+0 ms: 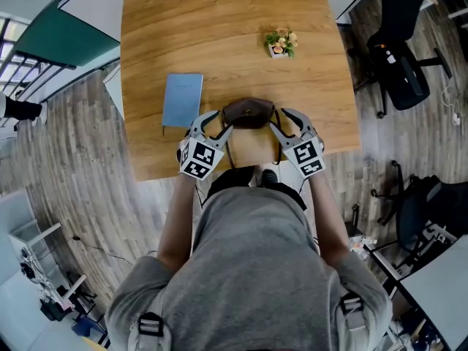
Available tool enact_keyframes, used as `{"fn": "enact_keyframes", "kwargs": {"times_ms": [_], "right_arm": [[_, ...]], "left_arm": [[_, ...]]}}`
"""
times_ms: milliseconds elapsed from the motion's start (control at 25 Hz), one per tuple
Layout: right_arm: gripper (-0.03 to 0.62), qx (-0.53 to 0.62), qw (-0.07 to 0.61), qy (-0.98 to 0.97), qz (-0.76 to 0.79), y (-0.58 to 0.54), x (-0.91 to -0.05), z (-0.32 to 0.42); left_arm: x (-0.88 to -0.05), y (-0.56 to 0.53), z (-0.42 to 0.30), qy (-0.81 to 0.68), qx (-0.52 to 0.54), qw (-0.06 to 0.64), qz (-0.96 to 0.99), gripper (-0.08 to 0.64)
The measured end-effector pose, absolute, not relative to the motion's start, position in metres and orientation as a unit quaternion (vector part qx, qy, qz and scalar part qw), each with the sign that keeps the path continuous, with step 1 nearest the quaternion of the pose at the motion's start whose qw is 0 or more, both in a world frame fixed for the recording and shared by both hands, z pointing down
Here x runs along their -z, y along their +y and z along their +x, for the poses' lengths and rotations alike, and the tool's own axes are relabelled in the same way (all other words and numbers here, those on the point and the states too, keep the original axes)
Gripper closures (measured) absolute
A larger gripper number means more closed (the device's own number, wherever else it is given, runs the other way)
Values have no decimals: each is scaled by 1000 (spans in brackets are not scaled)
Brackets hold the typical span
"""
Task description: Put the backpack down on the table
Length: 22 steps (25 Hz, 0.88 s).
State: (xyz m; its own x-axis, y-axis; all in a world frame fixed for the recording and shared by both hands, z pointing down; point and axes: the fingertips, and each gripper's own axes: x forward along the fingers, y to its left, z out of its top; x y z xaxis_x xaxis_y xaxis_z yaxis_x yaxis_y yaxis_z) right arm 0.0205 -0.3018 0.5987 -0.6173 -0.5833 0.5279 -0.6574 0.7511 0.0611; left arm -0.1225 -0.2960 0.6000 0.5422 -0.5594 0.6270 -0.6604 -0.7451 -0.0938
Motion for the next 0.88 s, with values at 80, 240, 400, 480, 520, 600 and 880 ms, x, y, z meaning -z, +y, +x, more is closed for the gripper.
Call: {"fn": "enact_keyframes", "kwargs": {"times_ms": [80,240,400,480,520,600,880], "right_arm": [[402,-68,270,-898,341,-294,-598,25],[473,-59,275,-904,322,-274,-594,29],[554,-47,277,-909,307,-259,-588,28],[584,-43,276,-911,302,-252,-584,30],[584,-41,277,-913,298,-248,-583,31],[584,-38,277,-914,293,-240,-581,35],[586,-37,277,-915,291,-213,-582,51]], "left_arm": [[-598,-288,-121,-351,-325,82,874,344],[-592,-272,-115,-356,-320,87,874,346],[-585,-259,-111,-364,-320,81,871,383],[-581,-252,-107,-368,-319,77,870,416],[-580,-247,-104,-368,-318,77,870,435],[-579,-238,-100,-368,-319,78,870,465],[-576,-204,-84,-365,-321,82,870,533]]}}
